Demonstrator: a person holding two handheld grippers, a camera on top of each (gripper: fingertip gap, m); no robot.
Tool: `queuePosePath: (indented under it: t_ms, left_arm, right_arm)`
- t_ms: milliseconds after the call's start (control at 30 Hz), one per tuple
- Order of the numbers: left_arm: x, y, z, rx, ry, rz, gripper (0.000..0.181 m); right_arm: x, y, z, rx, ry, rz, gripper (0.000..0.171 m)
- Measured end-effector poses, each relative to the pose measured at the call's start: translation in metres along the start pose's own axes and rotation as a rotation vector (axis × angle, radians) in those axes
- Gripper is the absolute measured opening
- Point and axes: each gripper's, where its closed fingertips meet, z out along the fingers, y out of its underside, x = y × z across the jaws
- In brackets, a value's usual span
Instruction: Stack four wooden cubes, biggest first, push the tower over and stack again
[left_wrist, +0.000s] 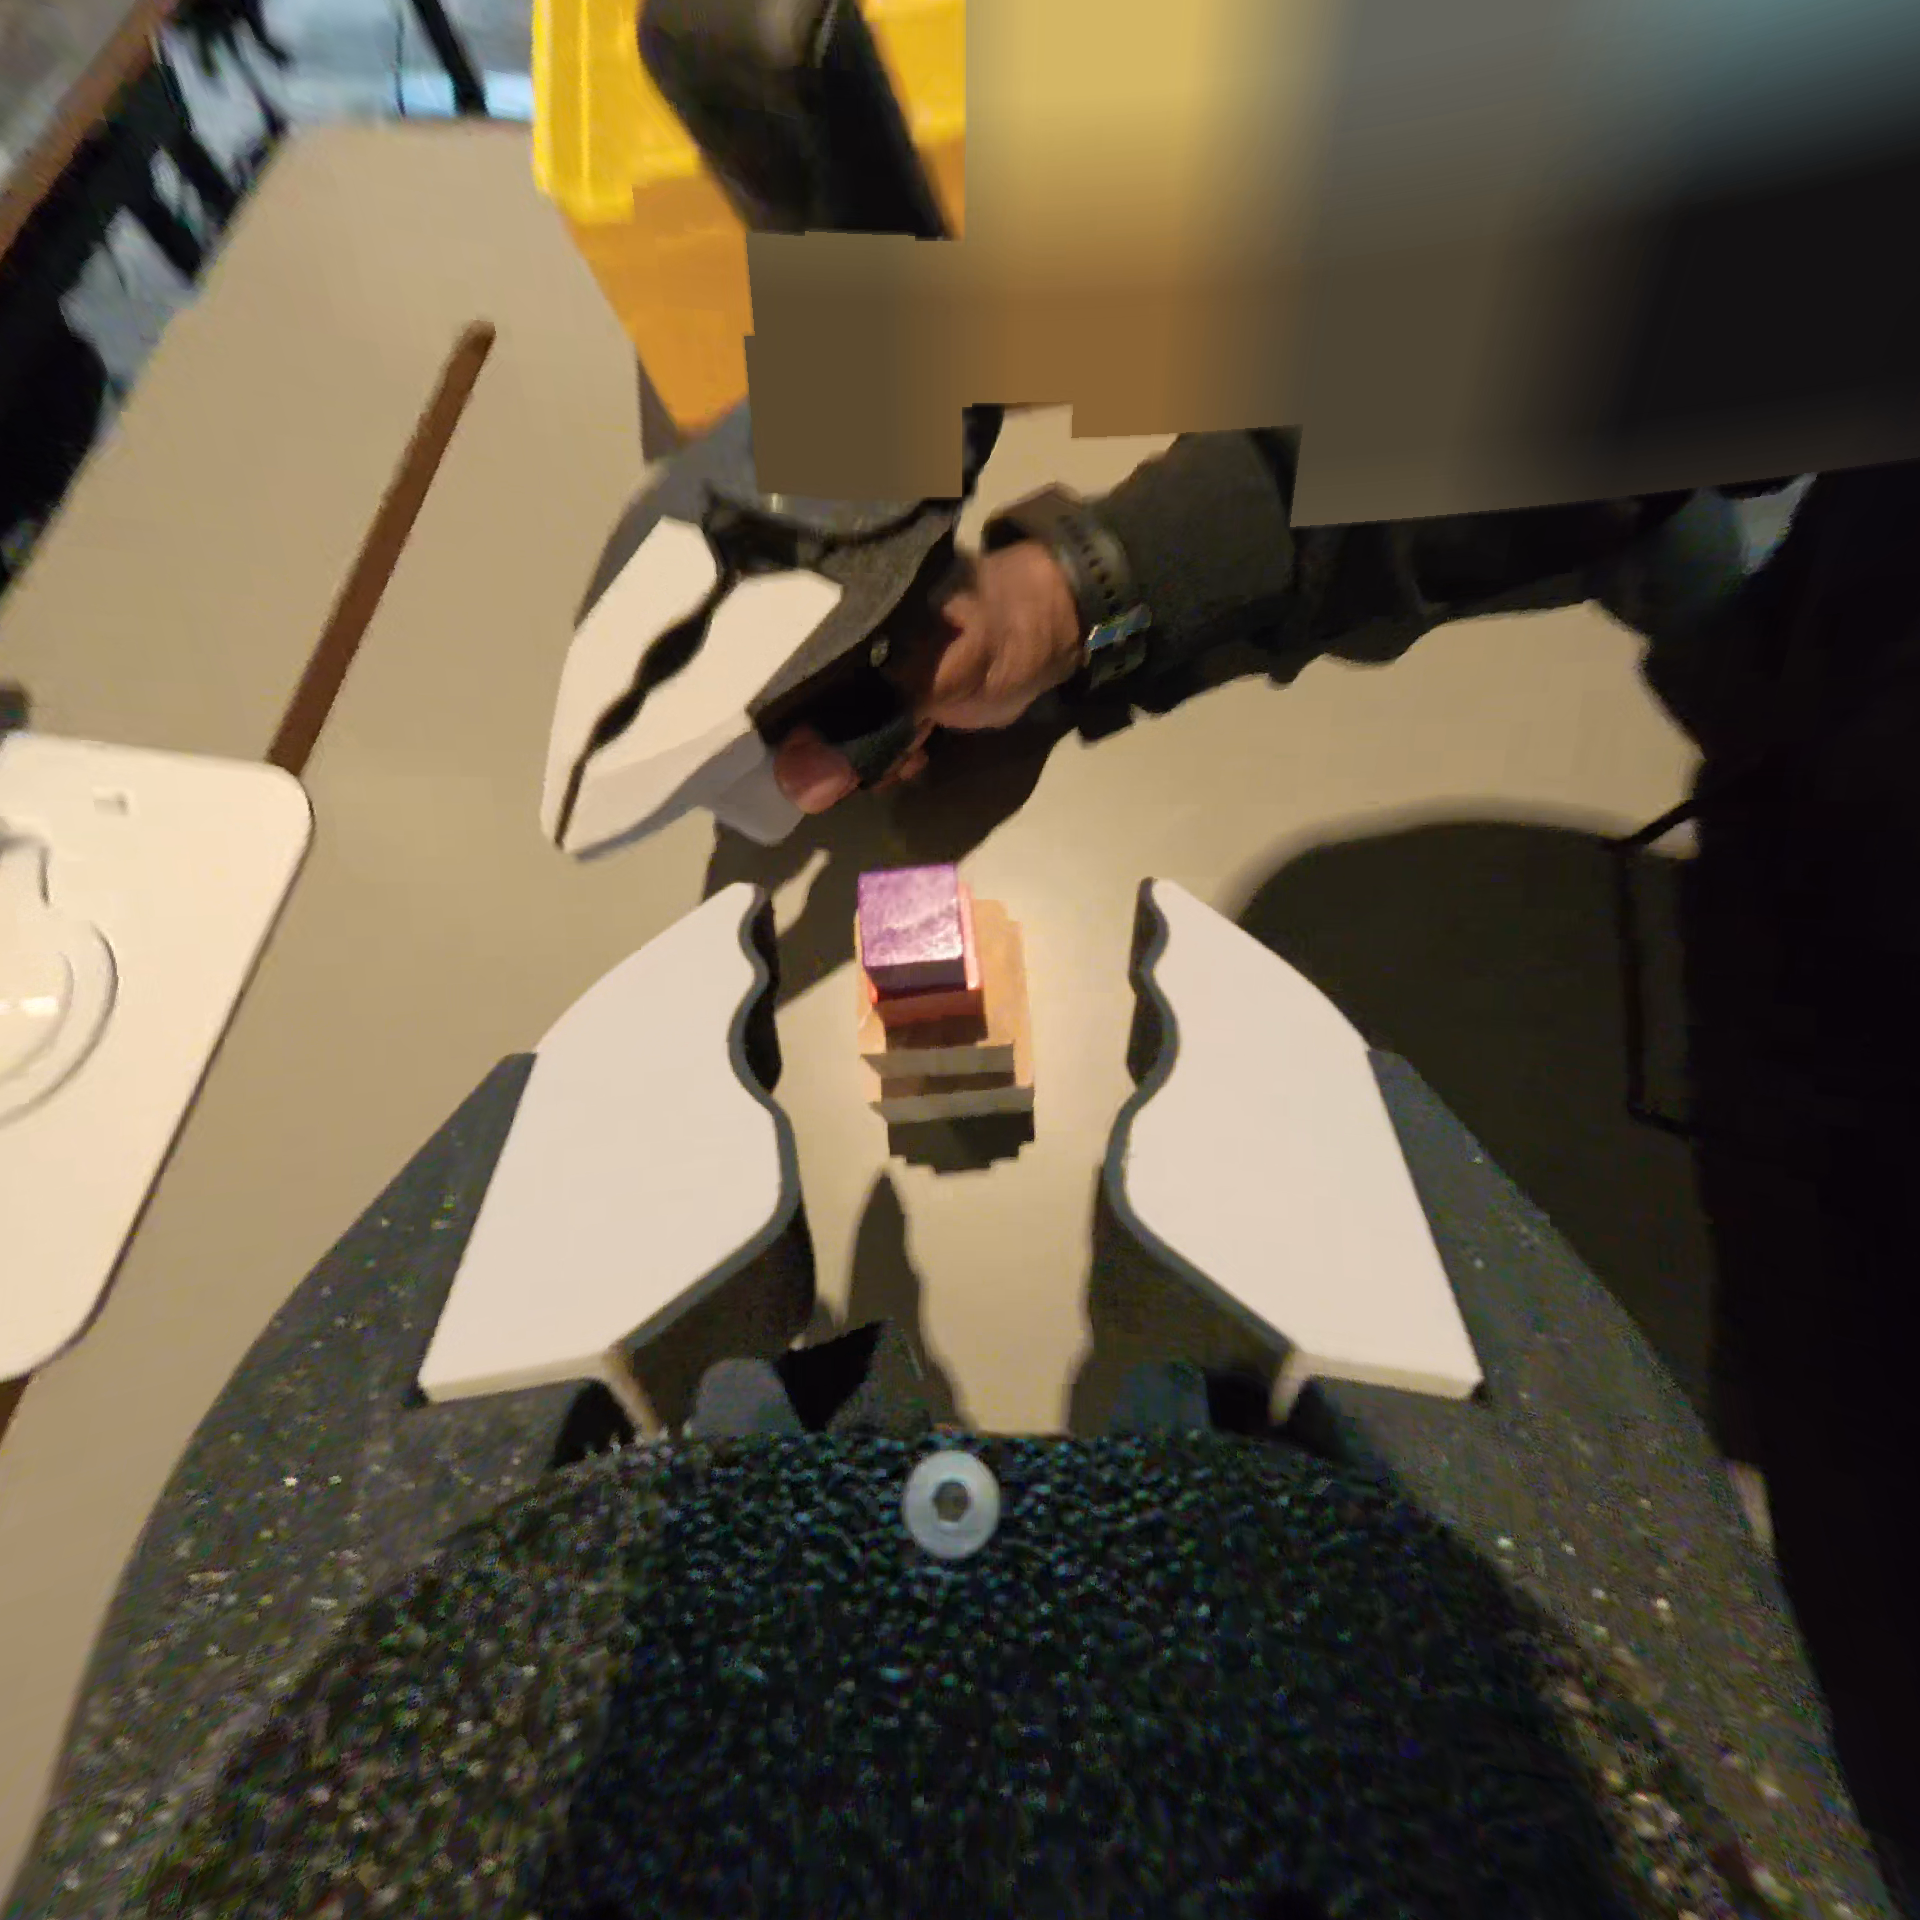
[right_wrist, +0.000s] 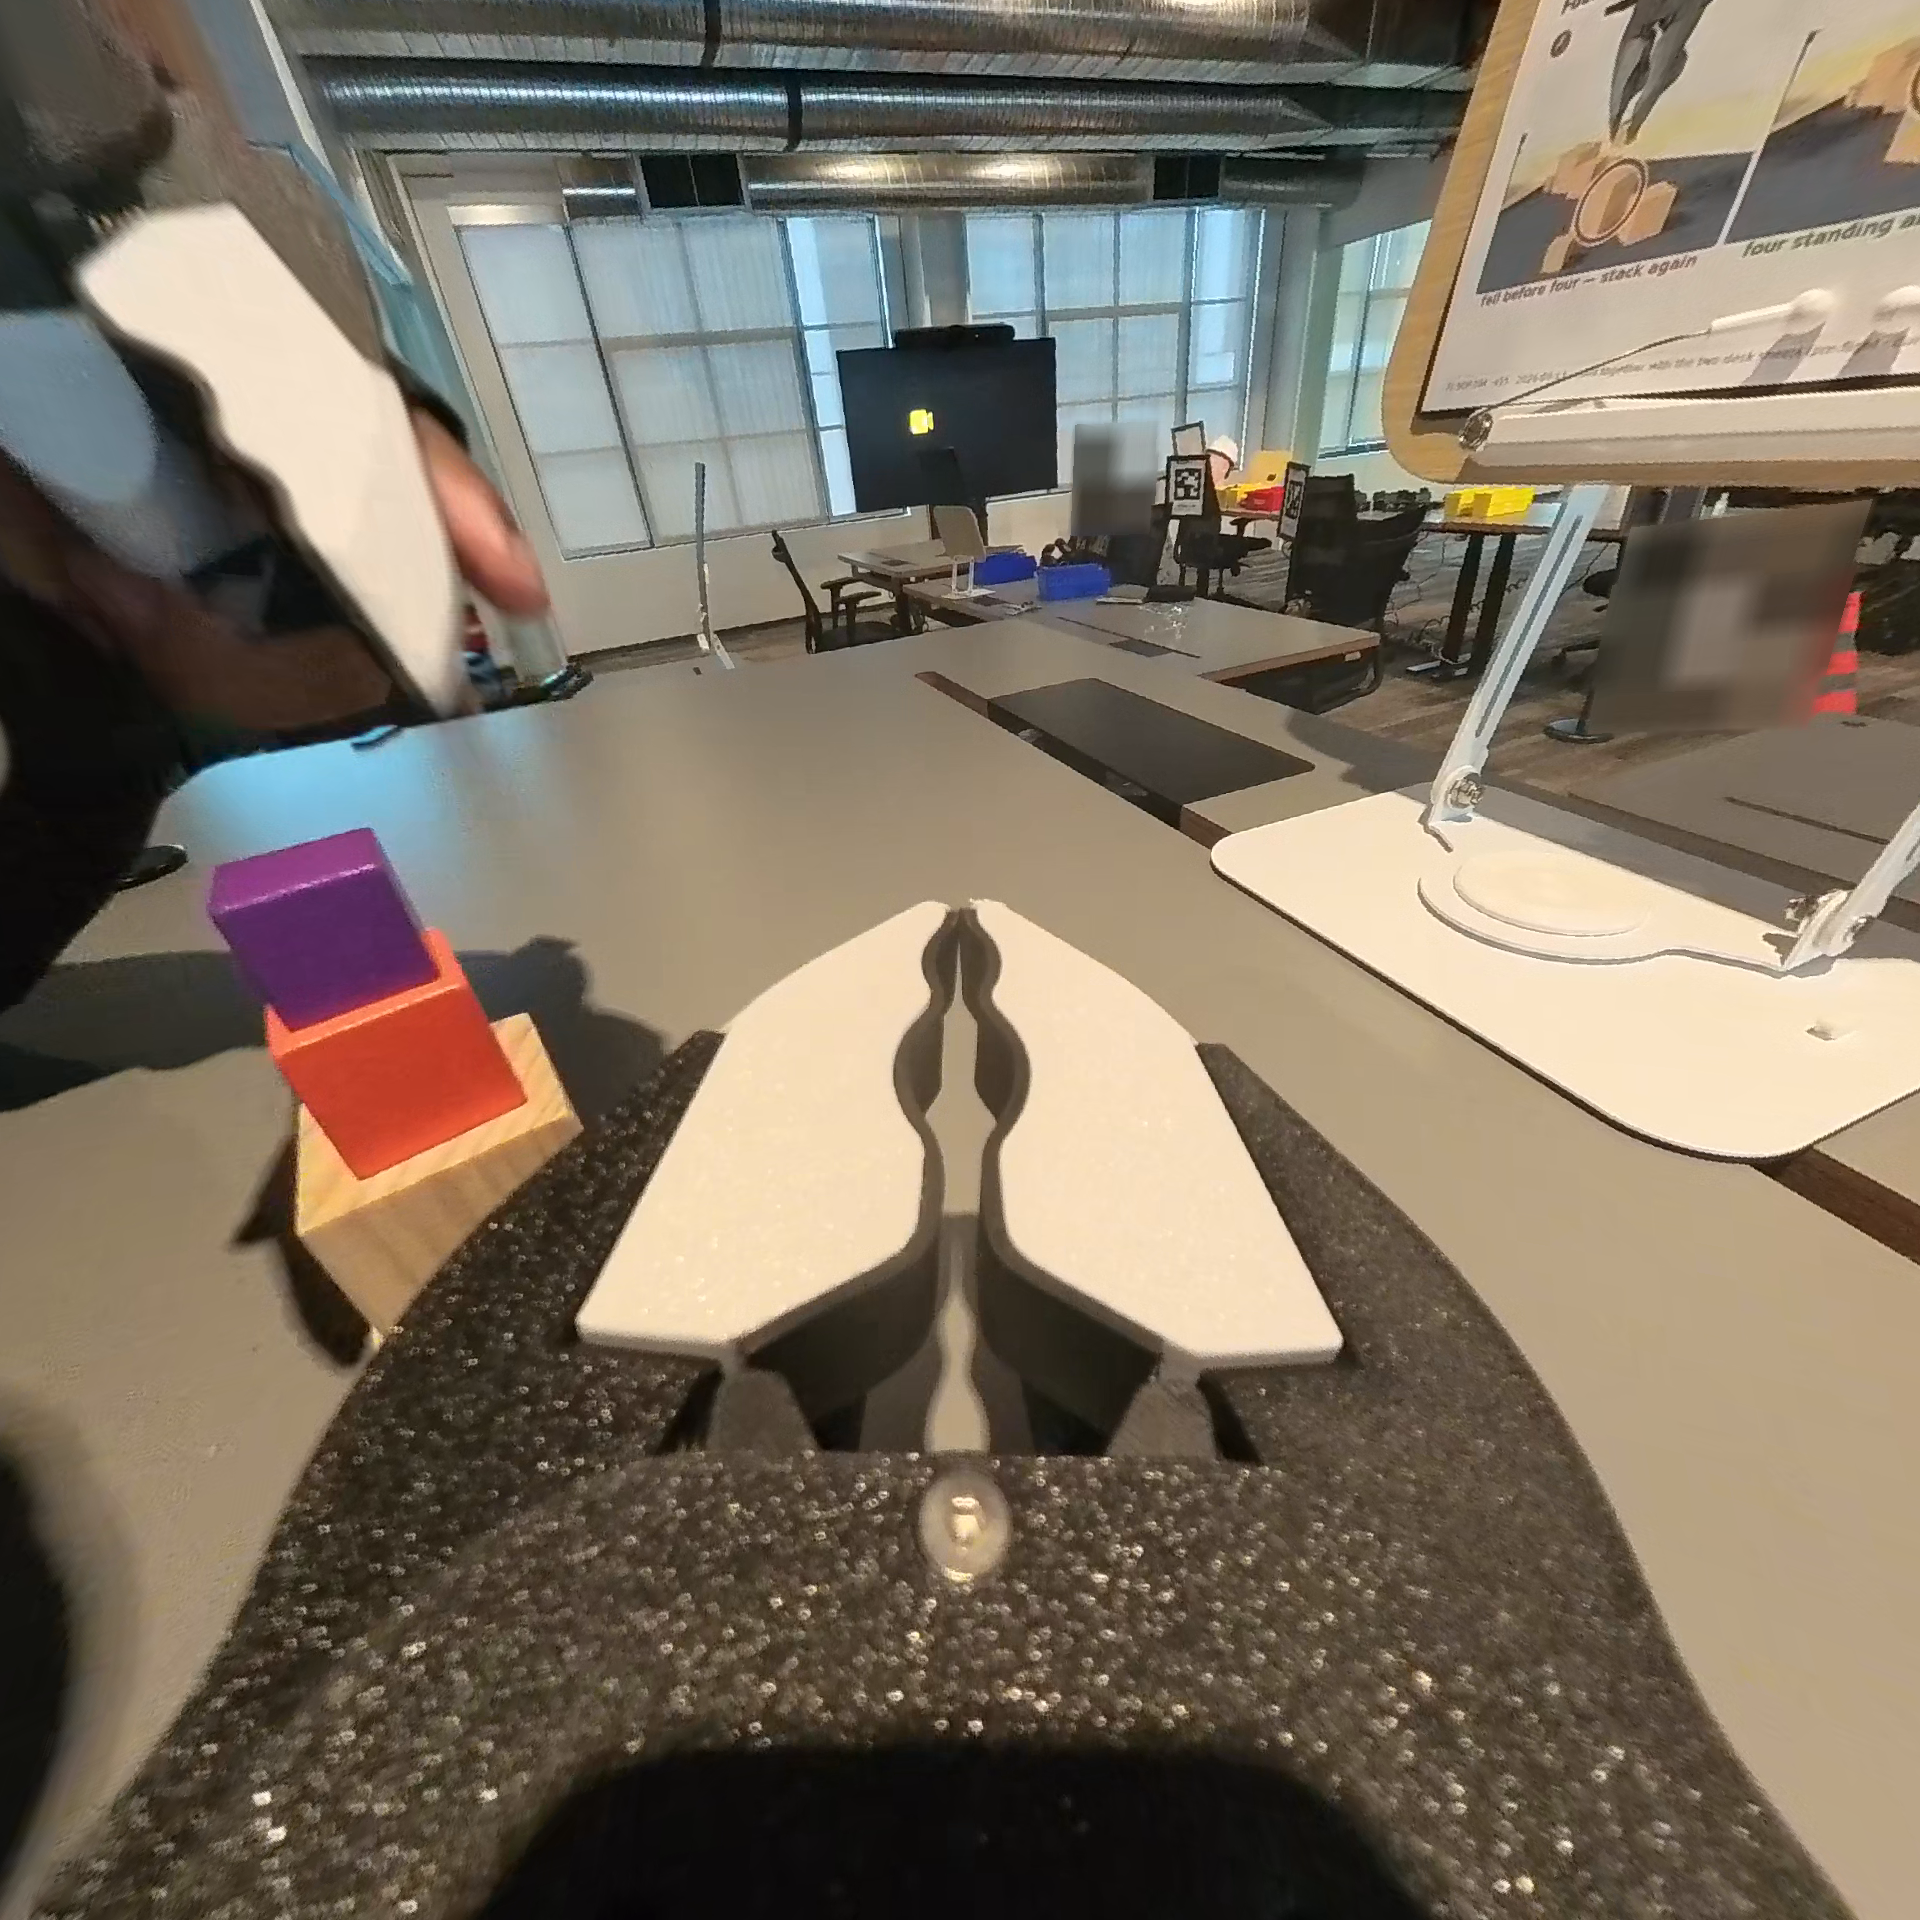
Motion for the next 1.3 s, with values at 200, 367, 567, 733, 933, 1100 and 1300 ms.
queuePosePath:
  t_ms: [200,367,567,733,933,1100,1300]
  left_arm:
    - [-0.075,-0.028,-0.06,0.473,-0.26,-0.004,0.055]
    - [-0.148,0.051,-0.049,0.602,-0.473,-0.144,0.053]
    - [-0.16,0.087,-0.04,0.625,-0.598,-0.148,0.045]
    - [-0.164,0.086,-0.039,0.633,-0.576,-0.153,0.044]
    - [-0.168,0.086,-0.051,0.691,-0.635,-0.144,0.04]
    - [-0.175,0.093,-0.058,0.62,-0.861,-0.116,0.036]
    - [-0.115,0.069,-0.025,0.568,-0.876,-0.099,0.029]
  right_arm:
    - [0.0,0.001,0.0,-0.004,0.0,-0.006,0.0]
    - [0.0,0.001,0.0,-0.005,0.0,-0.004,0.0]
    - [-0.001,0.001,0.001,-0.009,0.001,-0.007,0.0]
    - [-0.001,0.002,0.001,-0.011,0.001,-0.009,0.0]
    - [-0.002,0.003,0.002,-0.018,0.0,-0.024,0.0]
    - [-0.002,0.002,0.001,-0.011,0.005,-0.027,0.0]
    - [0.0,0.0,-0.003,0.009,0.034,-0.045,0.0]
